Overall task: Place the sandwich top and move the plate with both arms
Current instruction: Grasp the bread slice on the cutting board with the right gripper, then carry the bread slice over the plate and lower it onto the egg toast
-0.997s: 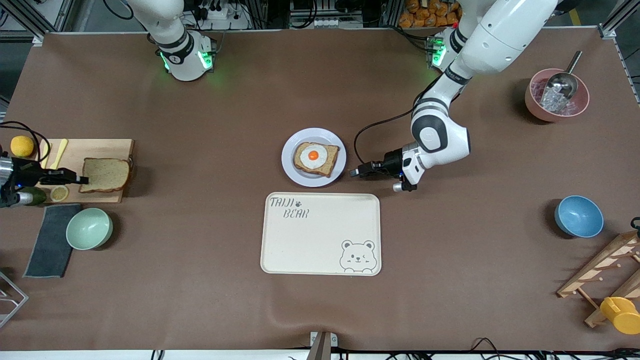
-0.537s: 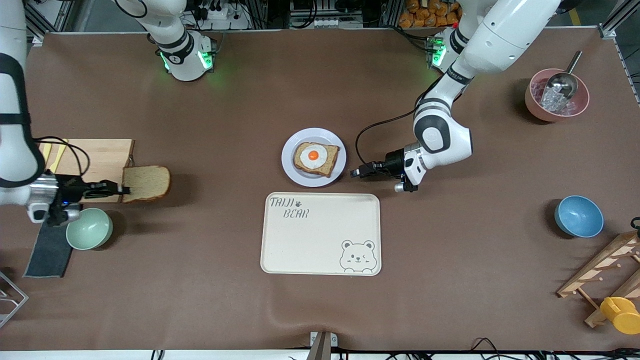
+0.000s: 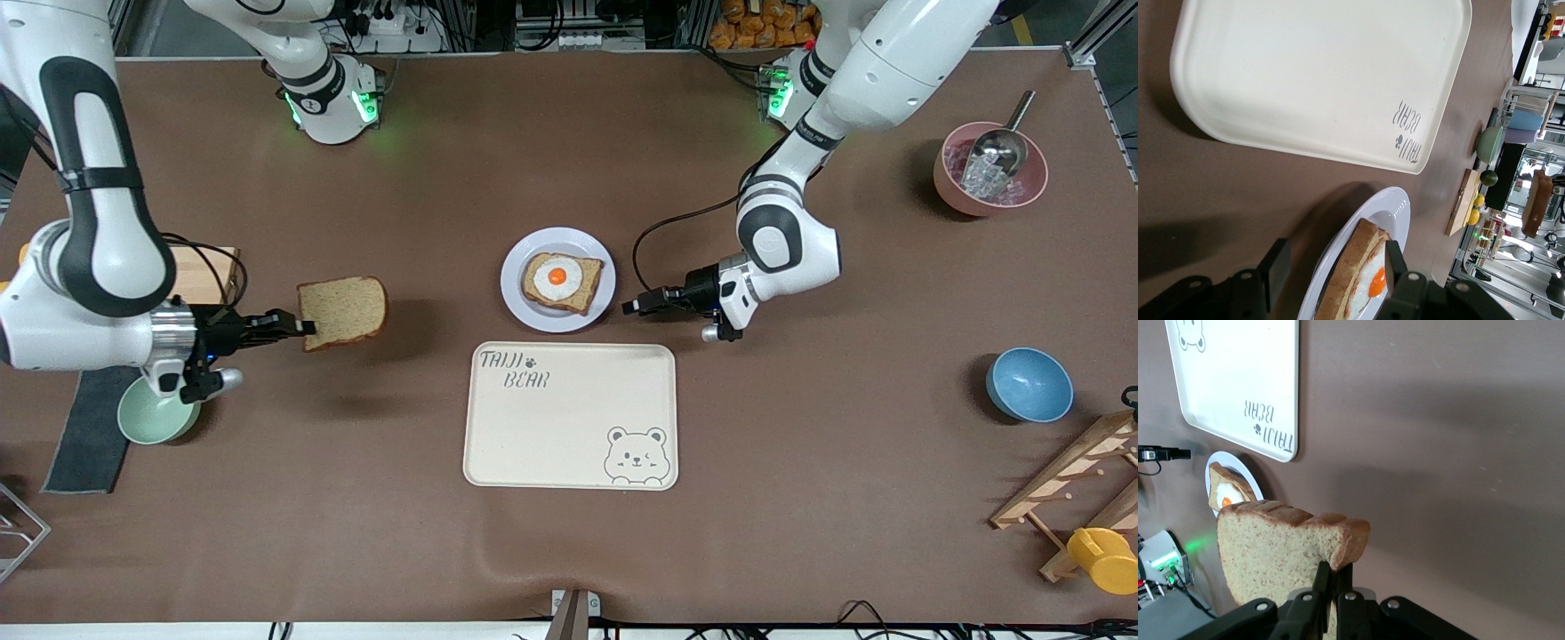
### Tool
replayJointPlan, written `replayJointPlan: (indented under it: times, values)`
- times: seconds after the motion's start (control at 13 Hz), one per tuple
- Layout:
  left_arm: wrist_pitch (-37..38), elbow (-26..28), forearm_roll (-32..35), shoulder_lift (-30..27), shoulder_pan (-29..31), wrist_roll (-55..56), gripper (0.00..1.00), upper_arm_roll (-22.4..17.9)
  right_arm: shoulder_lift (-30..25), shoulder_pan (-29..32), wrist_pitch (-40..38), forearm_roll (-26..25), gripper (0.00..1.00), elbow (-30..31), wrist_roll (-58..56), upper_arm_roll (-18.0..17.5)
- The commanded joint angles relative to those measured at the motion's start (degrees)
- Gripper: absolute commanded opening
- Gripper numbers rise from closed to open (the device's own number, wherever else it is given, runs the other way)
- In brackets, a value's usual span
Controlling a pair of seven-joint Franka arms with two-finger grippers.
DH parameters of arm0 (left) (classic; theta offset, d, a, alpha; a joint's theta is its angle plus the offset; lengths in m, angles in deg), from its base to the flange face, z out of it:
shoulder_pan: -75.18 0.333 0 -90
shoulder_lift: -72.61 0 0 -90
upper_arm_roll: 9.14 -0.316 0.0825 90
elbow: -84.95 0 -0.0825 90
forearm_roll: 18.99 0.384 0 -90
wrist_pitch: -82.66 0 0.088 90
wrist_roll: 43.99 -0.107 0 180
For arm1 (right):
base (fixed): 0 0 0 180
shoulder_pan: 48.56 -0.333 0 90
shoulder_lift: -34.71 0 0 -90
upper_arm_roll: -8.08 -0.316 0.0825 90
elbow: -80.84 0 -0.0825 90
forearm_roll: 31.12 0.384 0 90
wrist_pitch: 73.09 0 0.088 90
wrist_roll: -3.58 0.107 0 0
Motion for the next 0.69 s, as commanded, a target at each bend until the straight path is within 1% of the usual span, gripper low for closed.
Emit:
replayJointPlan:
  times: [0.0, 0.15, 0.31, 0.46, 0.61]
  values:
    - [0.7, 1.3, -1.6, -1.8, 0.7, -0.5, 0.65, 0.5, -2.2, -4.8, 7.6, 5.1, 0.00, 6.5, 0.1, 0.6]
    - [0.7, 1.3, -1.6, -1.8, 0.7, -0.5, 0.65, 0.5, -2.3, -8.5, 12.4, 8.7, 0.00, 9.1, 1.8, 0.6]
    - [0.7, 1.3, -1.6, -2.0, 0.7, -0.5, 0.65, 0.5, -2.7, -12.2, 15.5, 9.8, 0.00, 10.4, 5.1, 0.6]
    - [0.7, 1.3, -1.6, -2.0, 0.7, -0.5, 0.65, 0.5, -2.7, -16.4, 19.8, 14.5, 0.00, 12.7, 5.9, 0.6]
    - [0.7, 1.3, -1.6, -2.0, 0.7, -0.5, 0.65, 0.5, -2.5, -22.8, 27.1, 18.2, 0.00, 14.9, 9.2, 0.6]
